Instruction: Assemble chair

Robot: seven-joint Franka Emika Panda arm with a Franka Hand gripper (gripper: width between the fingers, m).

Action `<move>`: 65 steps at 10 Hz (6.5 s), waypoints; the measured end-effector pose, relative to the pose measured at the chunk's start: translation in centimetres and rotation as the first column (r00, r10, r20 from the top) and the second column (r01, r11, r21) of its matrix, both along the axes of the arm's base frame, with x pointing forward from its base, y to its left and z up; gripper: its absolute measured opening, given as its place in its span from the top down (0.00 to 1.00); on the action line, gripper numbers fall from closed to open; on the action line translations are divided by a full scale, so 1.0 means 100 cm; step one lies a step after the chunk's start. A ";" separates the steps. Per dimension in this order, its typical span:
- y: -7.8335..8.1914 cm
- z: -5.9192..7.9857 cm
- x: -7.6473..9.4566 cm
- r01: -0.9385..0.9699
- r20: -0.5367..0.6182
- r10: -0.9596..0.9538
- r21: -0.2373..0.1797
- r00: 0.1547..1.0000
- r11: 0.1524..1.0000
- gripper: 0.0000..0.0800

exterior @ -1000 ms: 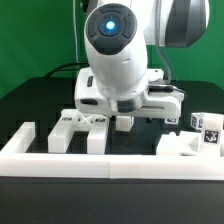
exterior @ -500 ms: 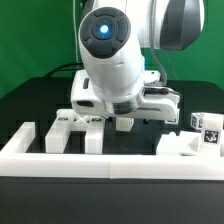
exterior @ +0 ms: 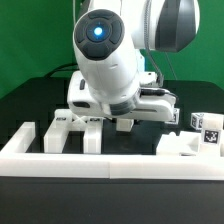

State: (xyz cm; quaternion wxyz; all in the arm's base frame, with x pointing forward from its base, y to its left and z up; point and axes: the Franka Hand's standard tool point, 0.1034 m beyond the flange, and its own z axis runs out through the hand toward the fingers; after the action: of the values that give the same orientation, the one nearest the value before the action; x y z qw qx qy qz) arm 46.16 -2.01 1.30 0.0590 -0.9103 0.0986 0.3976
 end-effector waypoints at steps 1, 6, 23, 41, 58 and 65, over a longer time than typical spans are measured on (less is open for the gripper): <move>0.000 0.000 0.001 0.000 0.003 0.000 0.000 1.000 1.000 0.64; 0.000 0.004 0.006 -0.002 0.009 0.002 0.001 1.000 1.000 0.64; 0.003 0.106 0.108 0.032 0.557 0.016 -0.076 0.830 0.997 0.64; 0.039 0.121 0.156 0.132 0.842 0.030 -0.119 0.539 0.984 0.64; 0.059 0.108 0.161 0.140 0.980 0.161 -0.177 0.118 0.974 0.64; 0.057 0.099 0.151 0.120 0.974 0.178 -0.195 0.141 0.973 0.64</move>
Offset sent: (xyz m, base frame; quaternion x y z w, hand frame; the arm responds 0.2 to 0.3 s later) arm 0.0012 0.0007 0.0003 -0.0017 0.0004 -0.0035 1.0000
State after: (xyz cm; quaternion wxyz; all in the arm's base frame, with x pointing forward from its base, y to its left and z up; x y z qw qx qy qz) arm 61.27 3.65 11.22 -0.0026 -0.9489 0.0628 -0.3094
